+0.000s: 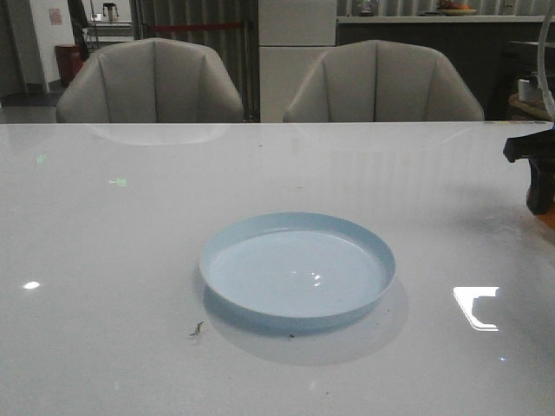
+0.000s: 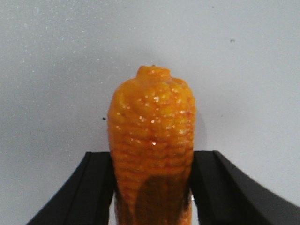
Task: Place corn on plate with both arms
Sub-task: 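Close the right gripper on the corn and lift it, then carry the corn over the plate and release it with the right gripper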
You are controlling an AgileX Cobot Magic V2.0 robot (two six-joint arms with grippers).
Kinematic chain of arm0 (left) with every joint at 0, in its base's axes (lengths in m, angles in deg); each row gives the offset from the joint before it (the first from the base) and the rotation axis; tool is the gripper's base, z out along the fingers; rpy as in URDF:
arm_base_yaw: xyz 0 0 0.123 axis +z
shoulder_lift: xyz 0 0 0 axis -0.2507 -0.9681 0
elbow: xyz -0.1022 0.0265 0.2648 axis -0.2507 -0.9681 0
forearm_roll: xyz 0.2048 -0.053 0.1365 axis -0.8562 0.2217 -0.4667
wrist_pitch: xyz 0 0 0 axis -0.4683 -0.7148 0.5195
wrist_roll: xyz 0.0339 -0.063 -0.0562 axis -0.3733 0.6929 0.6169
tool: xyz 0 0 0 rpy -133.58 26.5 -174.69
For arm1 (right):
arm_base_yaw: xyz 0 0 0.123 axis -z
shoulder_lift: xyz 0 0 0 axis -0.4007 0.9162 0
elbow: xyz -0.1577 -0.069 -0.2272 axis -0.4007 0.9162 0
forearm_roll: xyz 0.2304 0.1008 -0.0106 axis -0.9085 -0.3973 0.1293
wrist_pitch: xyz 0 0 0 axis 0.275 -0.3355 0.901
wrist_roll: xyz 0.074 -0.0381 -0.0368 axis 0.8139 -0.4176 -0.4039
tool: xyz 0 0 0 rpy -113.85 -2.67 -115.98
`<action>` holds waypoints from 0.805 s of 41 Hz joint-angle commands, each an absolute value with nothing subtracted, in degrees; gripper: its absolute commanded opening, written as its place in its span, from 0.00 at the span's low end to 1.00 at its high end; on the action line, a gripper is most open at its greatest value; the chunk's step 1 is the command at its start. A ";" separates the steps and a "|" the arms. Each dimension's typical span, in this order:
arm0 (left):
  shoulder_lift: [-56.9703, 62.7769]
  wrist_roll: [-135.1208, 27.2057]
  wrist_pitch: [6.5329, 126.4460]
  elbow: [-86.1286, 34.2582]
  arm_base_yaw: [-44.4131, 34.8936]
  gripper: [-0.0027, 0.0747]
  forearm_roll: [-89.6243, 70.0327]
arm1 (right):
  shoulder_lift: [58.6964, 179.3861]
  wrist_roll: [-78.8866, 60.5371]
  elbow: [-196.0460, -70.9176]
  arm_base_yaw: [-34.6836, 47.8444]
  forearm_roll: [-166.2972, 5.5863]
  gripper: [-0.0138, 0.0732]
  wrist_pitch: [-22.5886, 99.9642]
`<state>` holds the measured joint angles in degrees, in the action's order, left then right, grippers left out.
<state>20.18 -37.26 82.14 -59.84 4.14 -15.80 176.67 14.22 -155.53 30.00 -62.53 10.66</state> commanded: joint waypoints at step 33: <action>20.45 -36.89 87.11 -58.12 4.14 0.36 -15.29 | 174.41 -2.21 -173.18 0.01 -70.58 0.53 -3.32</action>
<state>20.18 -37.26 82.14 -59.88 4.14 -15.72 178.03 -1.01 -171.17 2.55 -69.37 -3.82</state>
